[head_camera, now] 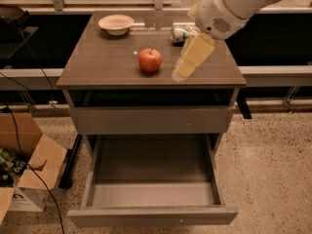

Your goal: Place apple into middle drawer

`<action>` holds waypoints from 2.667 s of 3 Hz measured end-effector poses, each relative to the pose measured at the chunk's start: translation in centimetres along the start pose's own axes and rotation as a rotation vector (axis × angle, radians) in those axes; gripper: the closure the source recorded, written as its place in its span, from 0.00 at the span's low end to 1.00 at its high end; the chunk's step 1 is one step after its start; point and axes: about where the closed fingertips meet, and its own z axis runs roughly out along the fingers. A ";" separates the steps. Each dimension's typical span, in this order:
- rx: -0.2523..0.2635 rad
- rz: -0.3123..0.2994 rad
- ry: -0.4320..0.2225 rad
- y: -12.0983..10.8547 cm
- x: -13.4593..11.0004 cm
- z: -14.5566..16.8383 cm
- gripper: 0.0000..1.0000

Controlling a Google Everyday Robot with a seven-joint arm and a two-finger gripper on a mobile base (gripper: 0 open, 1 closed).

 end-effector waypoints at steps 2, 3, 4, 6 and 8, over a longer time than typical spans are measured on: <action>-0.086 0.016 -0.070 -4.4 -3.1 7.9 0.00; -0.136 0.025 -0.078 -5.5 -3.6 11.5 0.00; -0.174 0.031 -0.084 -6.0 -3.6 14.2 0.00; -0.226 0.065 -0.075 -6.6 -3.2 18.1 0.00; -0.238 0.113 -0.026 -8.2 -1.1 20.3 0.19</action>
Offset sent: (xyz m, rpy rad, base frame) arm 0.1198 0.0797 -0.0531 0.1105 0.1084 0.0926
